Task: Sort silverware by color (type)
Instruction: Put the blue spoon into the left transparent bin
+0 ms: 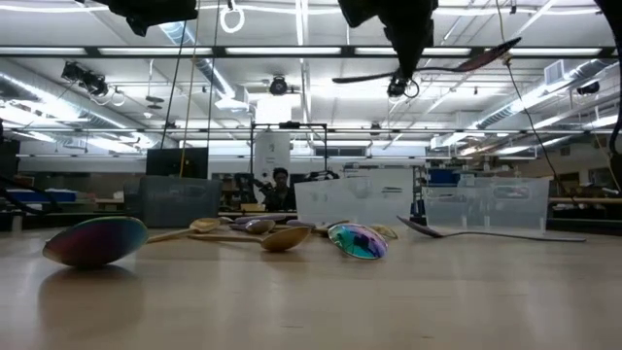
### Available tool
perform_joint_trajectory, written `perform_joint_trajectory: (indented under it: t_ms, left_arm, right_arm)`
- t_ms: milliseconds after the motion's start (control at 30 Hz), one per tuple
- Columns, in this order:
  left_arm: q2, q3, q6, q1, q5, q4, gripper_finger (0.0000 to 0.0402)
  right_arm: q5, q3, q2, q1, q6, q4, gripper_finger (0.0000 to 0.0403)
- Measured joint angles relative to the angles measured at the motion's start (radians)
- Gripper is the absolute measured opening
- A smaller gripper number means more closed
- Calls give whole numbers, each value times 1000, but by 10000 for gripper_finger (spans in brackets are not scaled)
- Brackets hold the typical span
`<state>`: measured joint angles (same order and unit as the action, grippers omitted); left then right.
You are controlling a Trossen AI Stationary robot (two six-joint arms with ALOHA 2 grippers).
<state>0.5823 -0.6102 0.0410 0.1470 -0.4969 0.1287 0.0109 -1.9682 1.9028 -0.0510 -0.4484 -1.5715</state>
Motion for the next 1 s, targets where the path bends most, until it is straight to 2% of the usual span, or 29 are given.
perform_joint_trajectory:
  t_ms: [1000]
  left_arm:
    - [0,0,0,0,0,0,141]
  right_arm:
    - [8,-27,-191,152,-27,0,25]
